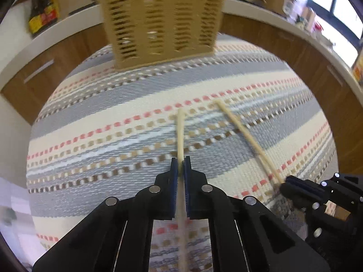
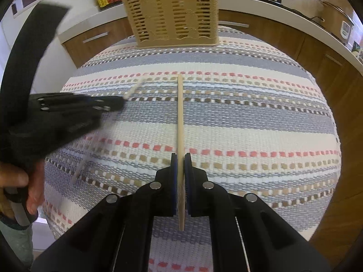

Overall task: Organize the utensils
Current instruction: 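Lower both grippers to the cloth and each grasp a wooden chopstick, then lift both chopsticks into the caddy and open both grippers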

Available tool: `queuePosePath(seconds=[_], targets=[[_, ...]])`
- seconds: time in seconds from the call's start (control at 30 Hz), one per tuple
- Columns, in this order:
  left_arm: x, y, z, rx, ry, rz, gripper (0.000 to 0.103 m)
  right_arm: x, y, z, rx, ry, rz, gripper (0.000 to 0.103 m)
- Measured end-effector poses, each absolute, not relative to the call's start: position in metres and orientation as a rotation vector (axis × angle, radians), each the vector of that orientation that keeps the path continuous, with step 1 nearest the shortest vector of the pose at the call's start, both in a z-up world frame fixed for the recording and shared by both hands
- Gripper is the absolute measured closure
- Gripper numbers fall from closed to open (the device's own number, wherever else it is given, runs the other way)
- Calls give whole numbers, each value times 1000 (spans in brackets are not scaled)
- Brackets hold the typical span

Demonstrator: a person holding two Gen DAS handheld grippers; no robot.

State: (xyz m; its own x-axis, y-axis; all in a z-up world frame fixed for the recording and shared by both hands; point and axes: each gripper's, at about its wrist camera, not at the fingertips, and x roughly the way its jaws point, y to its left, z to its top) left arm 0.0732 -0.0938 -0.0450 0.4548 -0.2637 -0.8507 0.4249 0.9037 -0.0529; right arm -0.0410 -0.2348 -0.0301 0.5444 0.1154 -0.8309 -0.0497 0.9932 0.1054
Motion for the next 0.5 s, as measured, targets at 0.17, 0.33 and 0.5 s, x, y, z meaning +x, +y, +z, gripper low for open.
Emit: queuePosePath(seconds=[0.17, 0.33, 0.5], targets=[[79, -67, -40, 142, 1011, -402, 100, -38, -239, -31, 61, 999, 101, 98], [88, -52, -43, 112, 1037, -423, 99, -22, -253, -30, 175, 1030, 139, 95], [93, -50, -46, 110, 1069, -466, 83, 2, -254, -18, 158, 1039, 157, 78]])
